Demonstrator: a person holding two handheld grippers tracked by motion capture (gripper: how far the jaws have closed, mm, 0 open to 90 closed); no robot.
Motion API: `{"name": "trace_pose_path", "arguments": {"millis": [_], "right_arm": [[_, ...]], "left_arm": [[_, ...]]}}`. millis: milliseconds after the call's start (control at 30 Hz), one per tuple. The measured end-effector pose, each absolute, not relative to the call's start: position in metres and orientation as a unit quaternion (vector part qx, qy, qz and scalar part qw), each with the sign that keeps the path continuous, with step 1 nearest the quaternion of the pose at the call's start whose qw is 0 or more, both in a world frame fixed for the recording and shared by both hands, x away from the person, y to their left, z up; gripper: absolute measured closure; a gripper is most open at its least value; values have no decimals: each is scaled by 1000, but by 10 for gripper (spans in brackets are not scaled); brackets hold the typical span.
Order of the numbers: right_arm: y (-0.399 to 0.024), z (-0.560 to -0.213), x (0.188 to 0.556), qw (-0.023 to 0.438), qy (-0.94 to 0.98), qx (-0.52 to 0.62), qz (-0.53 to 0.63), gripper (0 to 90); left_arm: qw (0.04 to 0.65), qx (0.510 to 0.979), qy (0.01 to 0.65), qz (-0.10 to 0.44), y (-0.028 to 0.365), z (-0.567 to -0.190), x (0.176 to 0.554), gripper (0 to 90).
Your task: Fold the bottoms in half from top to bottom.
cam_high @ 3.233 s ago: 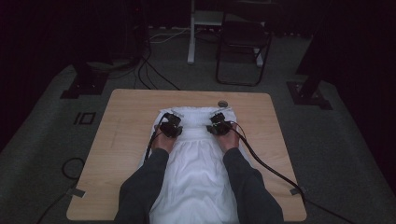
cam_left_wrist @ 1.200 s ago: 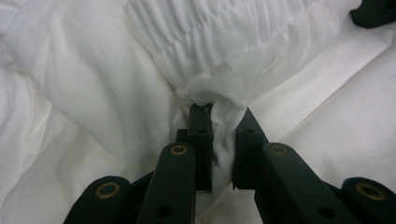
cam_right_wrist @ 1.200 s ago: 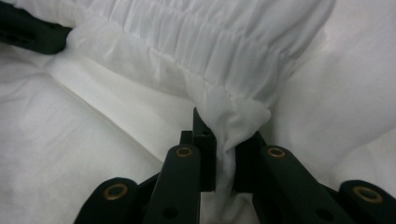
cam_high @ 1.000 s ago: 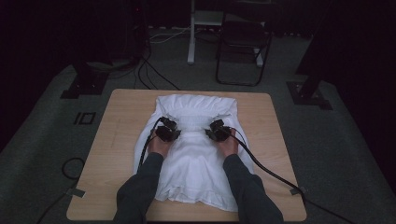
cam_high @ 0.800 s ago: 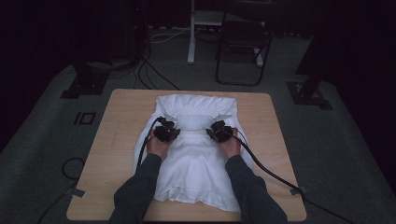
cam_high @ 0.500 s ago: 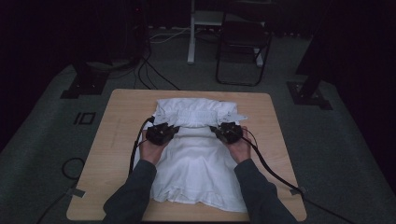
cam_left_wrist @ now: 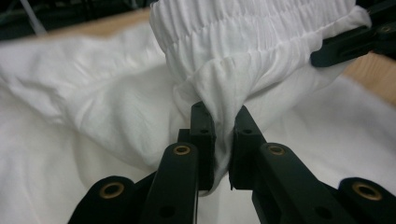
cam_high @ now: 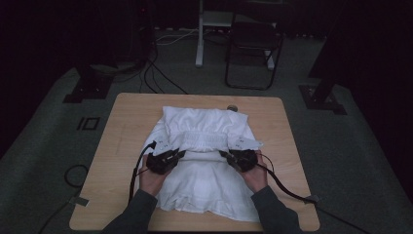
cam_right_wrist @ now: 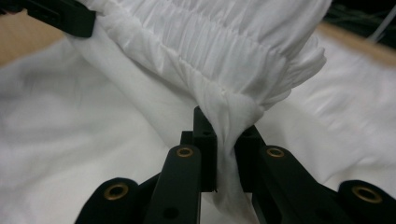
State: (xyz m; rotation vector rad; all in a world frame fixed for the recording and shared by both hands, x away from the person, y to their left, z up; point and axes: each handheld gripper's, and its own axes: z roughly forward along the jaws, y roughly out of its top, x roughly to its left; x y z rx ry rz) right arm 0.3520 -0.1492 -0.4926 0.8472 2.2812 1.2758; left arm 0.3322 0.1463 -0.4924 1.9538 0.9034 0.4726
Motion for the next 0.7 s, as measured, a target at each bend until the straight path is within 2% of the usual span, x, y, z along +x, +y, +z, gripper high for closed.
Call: {"name": "trace_pose_path", "arguments": {"millis": [233,300,367,467,533,633,700], "right_arm": [[-149,-541,348,160,834,318,422,830],[-148,-551,347,152,841,320,410,817],[-146,-555,348,142,848,320,397,747],[-147,-550,347,129,851,329,389,570],[-150,-542,343,137,854,319,388,462],[-161,-526,337,132,841,316,419,383],[-169,-515,337,129,823,323,448,395]], "left_arm": [[408,814,383,153,141,-543,332,813],[387,823,391,140,139,-554,334,772],[393,822,392,126,142,-554,335,719],[401,820,388,127,145,-541,331,600],[417,814,383,131,150,-530,328,552],[439,799,384,143,158,-513,331,533],[444,790,395,154,161,-505,337,557]]}}
